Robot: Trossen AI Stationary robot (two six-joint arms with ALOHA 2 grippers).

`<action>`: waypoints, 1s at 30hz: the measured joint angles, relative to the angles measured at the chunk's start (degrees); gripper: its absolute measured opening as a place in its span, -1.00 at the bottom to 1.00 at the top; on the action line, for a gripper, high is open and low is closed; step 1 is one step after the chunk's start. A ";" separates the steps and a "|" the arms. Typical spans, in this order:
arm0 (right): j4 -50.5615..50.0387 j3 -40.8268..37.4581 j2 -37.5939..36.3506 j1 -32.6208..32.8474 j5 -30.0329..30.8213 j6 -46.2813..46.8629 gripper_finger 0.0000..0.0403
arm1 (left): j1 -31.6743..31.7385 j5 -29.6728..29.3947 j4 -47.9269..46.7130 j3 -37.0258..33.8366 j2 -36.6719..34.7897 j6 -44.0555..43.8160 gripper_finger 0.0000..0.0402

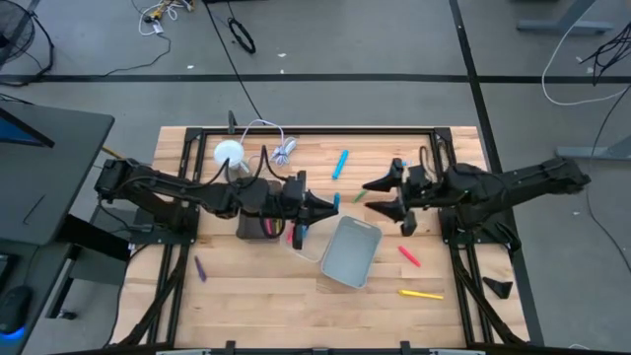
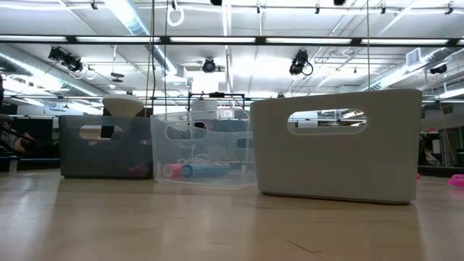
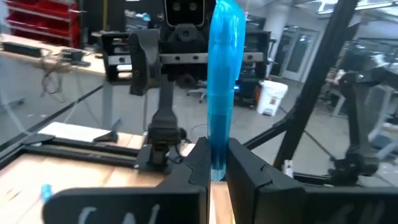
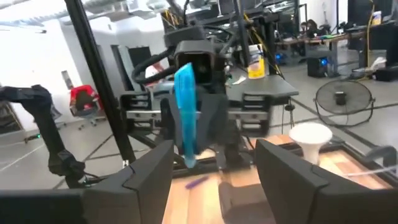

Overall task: Pick & Place Markers
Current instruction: Put the blue pen into the gray bin

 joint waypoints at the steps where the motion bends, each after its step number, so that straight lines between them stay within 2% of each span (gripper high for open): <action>1: 0.22 1.24 1.70 0.58 0.81 -0.53 0.14 | 0.20 0.94 -0.05 0.39 0.00 0.26 -0.85; 5: 0.57 6.47 7.67 2.00 4.16 -3.23 0.14 | 0.50 1.82 -3.62 2.23 0.00 1.21 -0.85; 10: 0.62 10.85 13.22 2.40 4.52 -2.98 0.14 | 0.50 3.53 -5.77 3.03 0.00 1.44 -0.84; 20: 4.93 11.39 17.68 3.65 4.52 -0.25 0.11 | 0.50 5.23 -6.60 3.03 0.00 1.37 -0.84; 24: 4.84 11.39 18.35 4.22 4.52 -0.16 -0.02 | 0.50 5.24 -6.52 3.03 0.00 1.36 -0.84; 30: 4.83 11.39 18.42 4.40 4.52 -0.02 -0.36 | 0.50 5.23 -6.56 3.03 0.00 1.35 -0.83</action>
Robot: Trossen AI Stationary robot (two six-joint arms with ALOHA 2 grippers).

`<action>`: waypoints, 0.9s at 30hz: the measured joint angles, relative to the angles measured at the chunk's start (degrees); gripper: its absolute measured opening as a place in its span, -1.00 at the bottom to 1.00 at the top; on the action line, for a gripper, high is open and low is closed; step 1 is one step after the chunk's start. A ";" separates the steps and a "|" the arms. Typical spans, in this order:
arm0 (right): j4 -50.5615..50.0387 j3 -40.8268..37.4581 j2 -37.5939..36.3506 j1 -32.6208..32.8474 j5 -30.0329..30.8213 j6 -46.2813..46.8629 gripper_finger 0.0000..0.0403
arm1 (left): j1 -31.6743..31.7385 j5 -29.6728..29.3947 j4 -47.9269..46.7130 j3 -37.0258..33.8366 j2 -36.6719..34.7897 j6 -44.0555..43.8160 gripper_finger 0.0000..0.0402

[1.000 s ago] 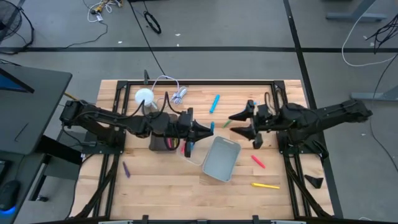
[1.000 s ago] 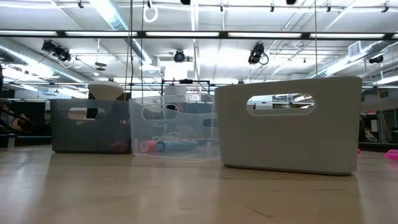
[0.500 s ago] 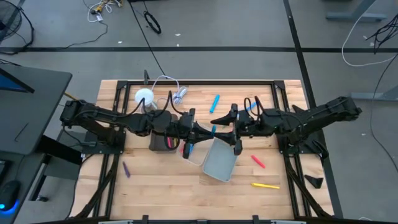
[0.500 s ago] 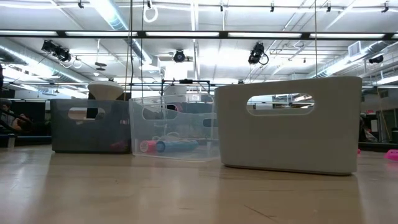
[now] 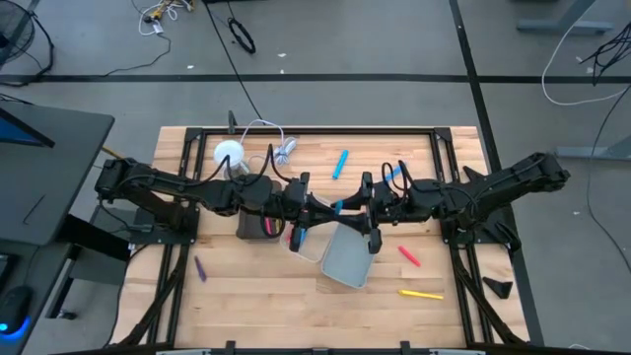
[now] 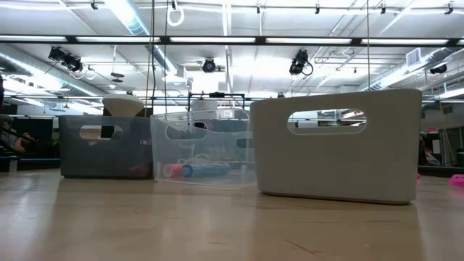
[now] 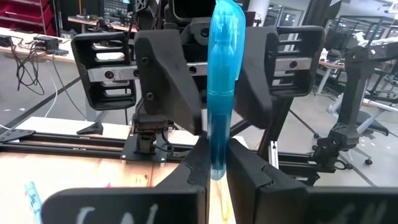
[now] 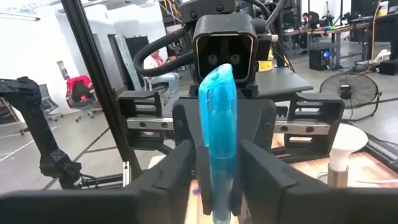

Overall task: Pick & Place Markers
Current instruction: Put the blue pen into the gray bin

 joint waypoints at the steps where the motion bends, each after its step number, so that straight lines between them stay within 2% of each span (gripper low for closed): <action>1: -0.01 0.00 0.00 0.00 -0.01 -0.02 -0.43 | 0.00 -0.10 0.04 0.00 0.00 0.00 -0.83; 8: -0.41 0.00 -0.09 0.16 0.26 0.38 -0.86 | 0.24 -0.89 -0.02 0.00 0.00 -0.28 -0.81; 14: -0.55 0.00 -0.29 1.71 1.33 4.01 -0.87 | 0.71 -0.82 0.18 0.00 0.01 -0.83 -0.76; 22: -4.06 0.00 -1.73 5.59 9.23 19.74 -0.87 | 0.84 4.08 -1.02 0.02 -0.65 -3.74 -0.65; 27: -9.71 0.19 -1.75 7.99 14.89 28.06 -0.87 | 0.57 5.15 -10.62 0.01 -3.86 -3.66 -0.66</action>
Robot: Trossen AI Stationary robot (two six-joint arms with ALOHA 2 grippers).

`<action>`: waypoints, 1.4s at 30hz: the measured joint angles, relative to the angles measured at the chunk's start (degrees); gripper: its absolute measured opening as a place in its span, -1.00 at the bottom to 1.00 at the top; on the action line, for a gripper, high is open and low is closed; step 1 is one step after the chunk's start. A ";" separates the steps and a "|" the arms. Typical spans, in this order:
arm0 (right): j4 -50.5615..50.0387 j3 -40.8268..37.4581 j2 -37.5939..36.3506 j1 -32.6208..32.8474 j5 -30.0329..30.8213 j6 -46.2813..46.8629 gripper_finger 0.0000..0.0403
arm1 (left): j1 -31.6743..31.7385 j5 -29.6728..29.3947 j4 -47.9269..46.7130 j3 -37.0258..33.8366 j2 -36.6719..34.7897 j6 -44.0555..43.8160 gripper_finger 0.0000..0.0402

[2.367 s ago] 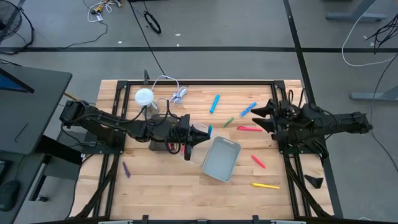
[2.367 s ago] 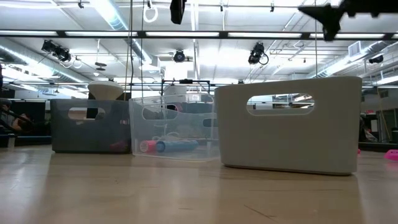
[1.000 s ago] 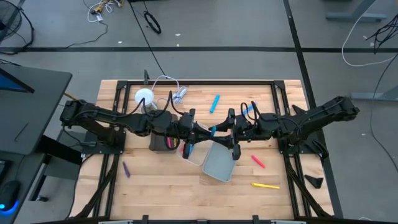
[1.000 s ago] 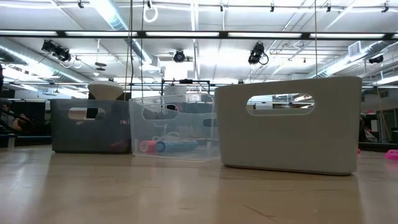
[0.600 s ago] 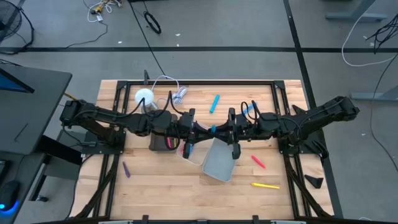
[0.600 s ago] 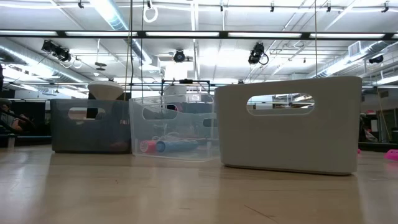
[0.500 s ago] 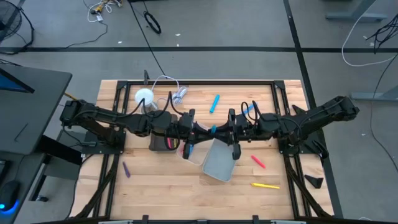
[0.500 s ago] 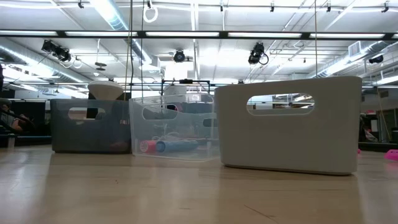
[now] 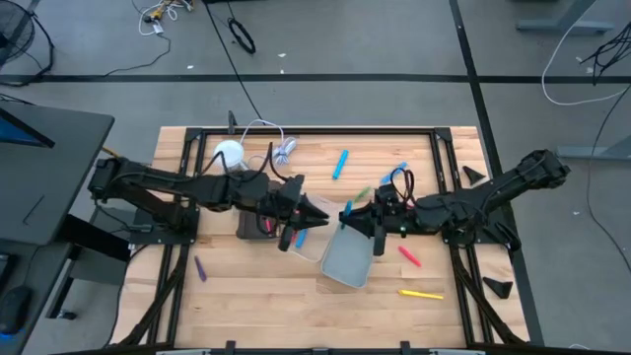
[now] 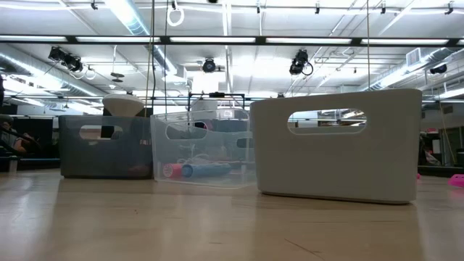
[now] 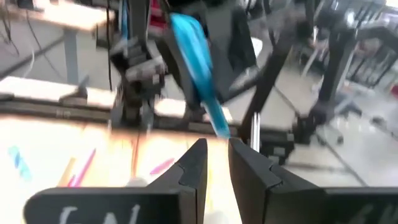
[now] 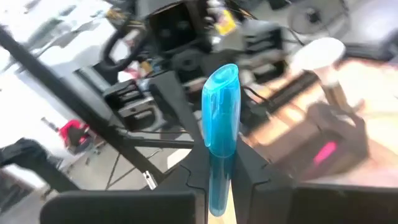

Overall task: Pick & Place Markers
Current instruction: Put the blue pen into the gray bin

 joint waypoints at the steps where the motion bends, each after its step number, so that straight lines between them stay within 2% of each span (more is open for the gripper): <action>1: -1.72 0.43 0.00 0.37 1.30 2.46 -0.87 | 0.00 0.10 -1.99 -0.01 -0.80 0.19 -0.67; 5: -6.88 1.33 0.04 1.71 6.91 13.71 -0.87 | -0.04 -0.06 -9.38 -0.01 -4.05 0.98 -0.70; 10: -8.03 1.80 0.07 2.94 12.84 25.83 -0.87 | -0.02 -0.26 -14.33 0.01 -7.72 1.47 -0.70; 17: -10.12 1.82 0.82 3.85 14.83 46.64 -0.87 | -0.04 0.14 -18.57 -0.01 -11.15 -0.03 -0.70; 22: -13.37 1.82 2.12 3.84 11.59 60.50 -0.87 | -0.22 0.38 -19.64 -0.01 -12.12 -0.36 -0.70; 30: -27.38 1.82 4.73 3.84 -3.66 78.95 -0.87 | -1.07 1.53 -20.46 -0.01 -12.45 -1.97 -0.70; 34: -31.61 1.82 6.76 3.83 -8.35 83.29 -0.87 | -1.07 2.97 -20.68 -0.01 -12.45 -3.03 -0.70; 42: -34.63 1.82 13.17 2.95 -11.22 85.73 -0.87 | -1.07 3.09 -21.24 -0.01 -12.42 -3.34 -0.70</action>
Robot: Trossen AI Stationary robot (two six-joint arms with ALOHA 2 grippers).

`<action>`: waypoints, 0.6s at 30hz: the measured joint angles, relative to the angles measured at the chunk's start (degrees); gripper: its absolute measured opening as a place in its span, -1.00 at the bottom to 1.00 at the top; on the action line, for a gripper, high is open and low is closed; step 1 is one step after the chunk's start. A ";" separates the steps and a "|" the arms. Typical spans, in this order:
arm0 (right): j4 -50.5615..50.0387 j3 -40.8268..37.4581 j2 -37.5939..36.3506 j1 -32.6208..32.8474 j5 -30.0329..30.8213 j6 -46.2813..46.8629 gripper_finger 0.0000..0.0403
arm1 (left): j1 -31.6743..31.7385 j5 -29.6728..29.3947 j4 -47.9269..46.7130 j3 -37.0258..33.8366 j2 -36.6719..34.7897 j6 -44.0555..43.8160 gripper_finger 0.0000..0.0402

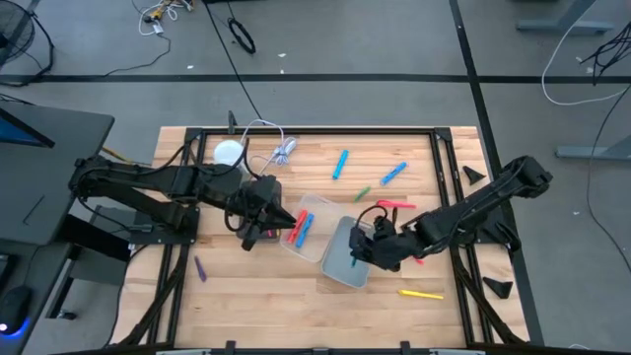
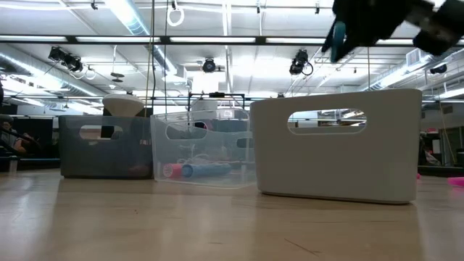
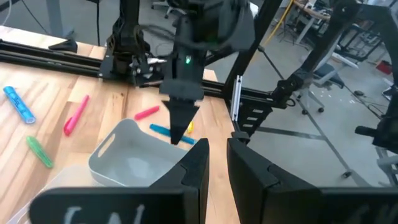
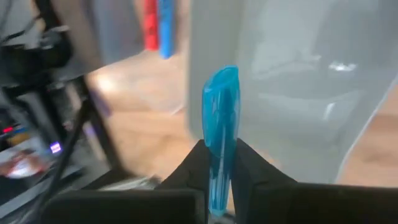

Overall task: Pick & Place Markers
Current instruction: Put the blue pen into the gray bin

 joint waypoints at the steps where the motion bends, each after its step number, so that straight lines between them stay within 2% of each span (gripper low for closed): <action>1: -0.83 0.00 0.94 -0.23 -0.43 0.03 -0.87 | 0.00 0.00 -0.25 0.00 0.00 -0.06 -0.70; 6: -4.35 0.00 4.85 -1.59 -1.38 0.31 -0.87 | 0.00 1.27 -1.68 0.00 0.00 -0.17 -0.70; 18: -5.85 0.02 11.13 -2.50 -3.93 0.33 -0.87 | 0.00 1.42 -3.54 0.00 0.00 -0.17 -0.70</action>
